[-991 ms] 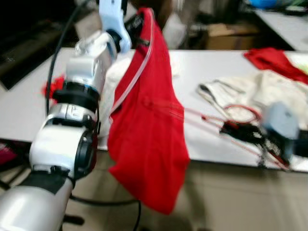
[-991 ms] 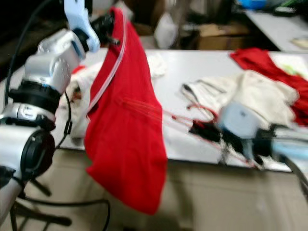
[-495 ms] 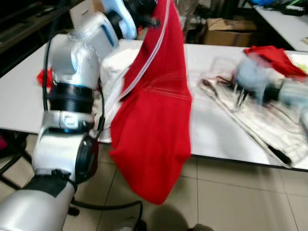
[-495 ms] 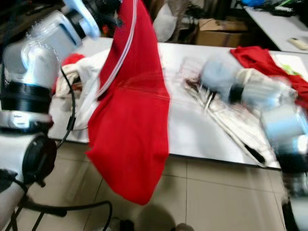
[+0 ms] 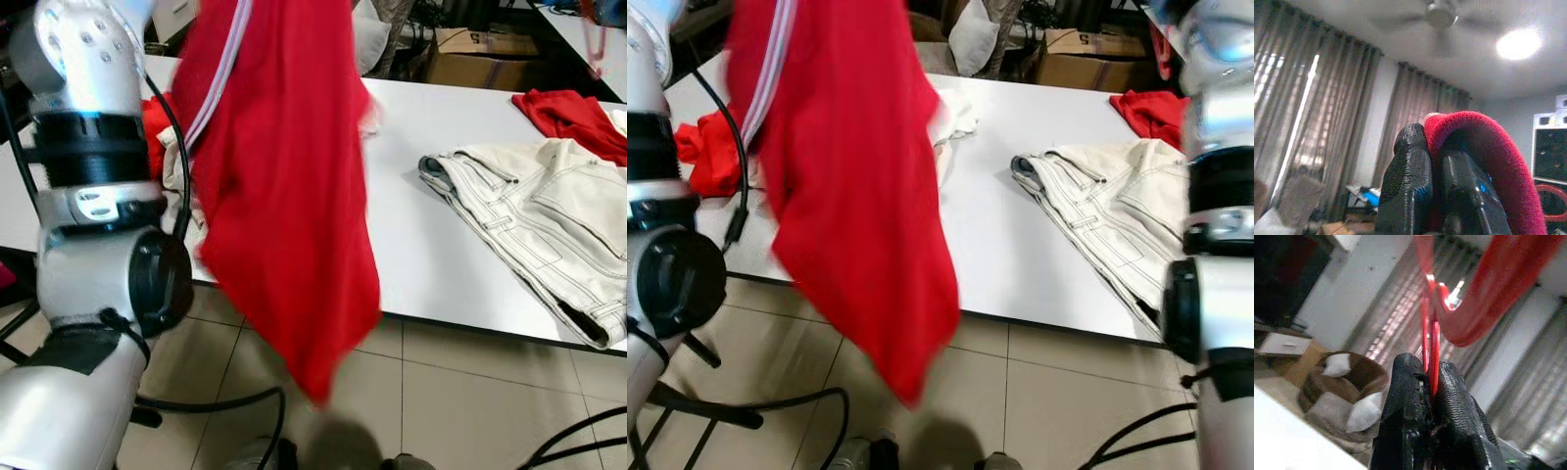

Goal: Hang hanger

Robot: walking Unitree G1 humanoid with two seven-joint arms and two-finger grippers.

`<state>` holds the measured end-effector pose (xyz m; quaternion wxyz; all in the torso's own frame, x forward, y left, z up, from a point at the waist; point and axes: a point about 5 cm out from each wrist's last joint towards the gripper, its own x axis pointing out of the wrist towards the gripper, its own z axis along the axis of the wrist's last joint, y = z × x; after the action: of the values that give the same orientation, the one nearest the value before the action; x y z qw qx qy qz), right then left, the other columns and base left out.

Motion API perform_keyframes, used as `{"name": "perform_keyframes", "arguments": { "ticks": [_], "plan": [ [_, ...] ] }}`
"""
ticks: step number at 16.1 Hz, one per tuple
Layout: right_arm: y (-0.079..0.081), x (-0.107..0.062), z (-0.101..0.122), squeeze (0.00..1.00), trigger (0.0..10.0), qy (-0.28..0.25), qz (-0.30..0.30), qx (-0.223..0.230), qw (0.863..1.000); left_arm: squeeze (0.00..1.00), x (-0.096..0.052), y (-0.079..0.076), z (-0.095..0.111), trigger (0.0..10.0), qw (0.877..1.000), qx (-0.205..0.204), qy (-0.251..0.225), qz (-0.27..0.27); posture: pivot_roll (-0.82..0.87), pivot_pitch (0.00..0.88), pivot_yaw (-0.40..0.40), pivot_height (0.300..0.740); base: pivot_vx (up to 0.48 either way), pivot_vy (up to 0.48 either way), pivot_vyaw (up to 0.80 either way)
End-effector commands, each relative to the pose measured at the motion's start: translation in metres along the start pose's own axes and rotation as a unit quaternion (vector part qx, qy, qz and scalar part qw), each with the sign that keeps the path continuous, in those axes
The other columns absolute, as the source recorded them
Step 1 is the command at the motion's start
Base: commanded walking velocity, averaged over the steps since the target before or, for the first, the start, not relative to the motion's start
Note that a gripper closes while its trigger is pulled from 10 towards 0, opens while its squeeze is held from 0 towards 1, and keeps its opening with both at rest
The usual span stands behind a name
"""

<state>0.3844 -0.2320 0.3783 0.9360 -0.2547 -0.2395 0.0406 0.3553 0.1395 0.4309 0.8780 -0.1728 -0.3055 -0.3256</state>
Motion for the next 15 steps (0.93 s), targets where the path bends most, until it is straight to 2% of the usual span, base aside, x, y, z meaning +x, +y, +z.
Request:
{"name": "perform_keyframes", "arguments": {
  "ticks": [1, 2, 3, 4, 5, 6, 7, 8, 9, 10, 11, 12, 13, 15],
  "plan": [
    [0.010, -0.003, -0.007, 0.00, 10.0, -0.001, 0.035, -0.006, 0.999, 0.00, -0.002, 0.001, -0.011, 10.0, 0.999, 0.028, 0.030, 0.010, -0.11, 0.000, 0.023, 0.740, 0.000, 0.000, 0.00],
    [0.028, -0.017, -0.025, 0.00, 10.0, 0.015, 0.115, -0.015, 0.993, 0.00, -0.014, 0.010, -0.051, 10.0, 0.986, 0.099, 0.128, 0.031, -0.11, 0.000, 0.038, 0.740, 0.000, 0.000, 0.00],
    [0.032, -0.024, -0.031, 0.00, 10.0, 0.021, 0.139, -0.020, 0.990, 0.00, -0.019, 0.013, -0.064, 10.0, 0.979, 0.124, 0.158, 0.037, -0.11, 0.000, 0.041, 0.740, 0.000, 0.000, 0.00],
    [0.035, -0.045, -0.046, 0.00, 10.0, 0.041, 0.194, -0.028, 0.980, 0.00, -0.030, 0.022, -0.086, 10.0, 0.961, 0.164, 0.215, 0.050, -0.12, 0.000, 0.061, 0.740, 0.000, 0.000, 0.00],
    [0.035, -0.052, -0.049, 0.00, 10.0, 0.045, 0.211, -0.030, 0.976, 0.00, -0.033, 0.024, -0.092, 10.0, 0.956, 0.175, 0.231, 0.051, -0.12, 0.000, 0.061, 0.740, 0.000, 0.000, 0.00],
    [0.032, -0.067, -0.052, 0.00, 10.0, 0.058, 0.230, -0.026, 0.971, 0.00, -0.039, 0.028, -0.101, 10.0, 0.948, 0.184, 0.253, 0.051, -0.13, 0.000, 0.083, 0.740, 0.000, 0.000, 0.00],
    [0.029, -0.091, -0.053, 0.00, 10.0, 0.070, 0.258, -0.030, 0.963, 0.00, -0.047, 0.024, -0.110, 10.0, 0.943, 0.186, 0.274, 0.026, -0.15, 0.000, 0.109, 0.740, 0.000, 0.000, 0.00],
    [0.029, -0.091, -0.053, 0.00, 10.0, 0.070, 0.258, -0.030, 0.963, 0.00, -0.047, 0.024, -0.110, 10.0, 0.943, 0.186, 0.274, 0.026, -0.15, 0.000, 0.109, 0.740, 0.000, 0.000, 0.00],
    [0.029, -0.119, -0.053, 0.00, 10.0, 0.091, 0.249, -0.003, 0.964, 0.00, -0.066, 0.018, -0.121, 10.0, 0.946, 0.151, 0.287, 0.003, -0.16, 0.000, 0.123, 0.740, 0.000, 0.000, 0.00],
    [0.037, -0.140, -0.055, 0.00, 10.0, 0.114, 0.209, 0.044, 0.970, 0.00, -0.089, 0.015, -0.131, 10.0, 0.951, 0.117, 0.286, 0.015, -0.17, 0.000, 0.127, 0.740, 0.000, 0.000, 0.00],
    [0.040, -0.147, -0.056, 0.00, 10.0, 0.123, 0.192, 0.064, 0.971, 0.00, -0.098, 0.014, -0.135, 10.0, 0.952, 0.109, 0.285, 0.026, -0.18, 0.000, 0.127, 0.740, 0.000, 0.000, 0.00],
    [0.049, -0.157, -0.058, 0.00, 10.0, 0.134, 0.168, 0.080, 0.973, 0.00, -0.111, 0.011, -0.142, 10.0, 0.955, 0.081, 0.280, 0.051, -0.19, 0.000, 0.124, 0.740, 0.000, 0.000, 0.00],
    [0.069, -0.176, -0.057, 0.00, 10.0, 0.144, 0.135, 0.119, 0.973, 0.00, -0.135, 0.005, -0.154, 10.0, 0.956, 0.069, 0.272, 0.090, -0.19, 0.000, 0.117, 0.740, 0.000, 0.000, 0.00],
    [0.089, -0.189, -0.053, 0.00, 10.0, 0.150, 0.102, 0.160, 0.970, 0.00, -0.153, -0.003, -0.164, 10.0, 0.952, 0.083, 0.274, 0.103, -0.20, 0.000, 0.106, 0.740, 0.000, 0.000, 0.00]
  ]
}}
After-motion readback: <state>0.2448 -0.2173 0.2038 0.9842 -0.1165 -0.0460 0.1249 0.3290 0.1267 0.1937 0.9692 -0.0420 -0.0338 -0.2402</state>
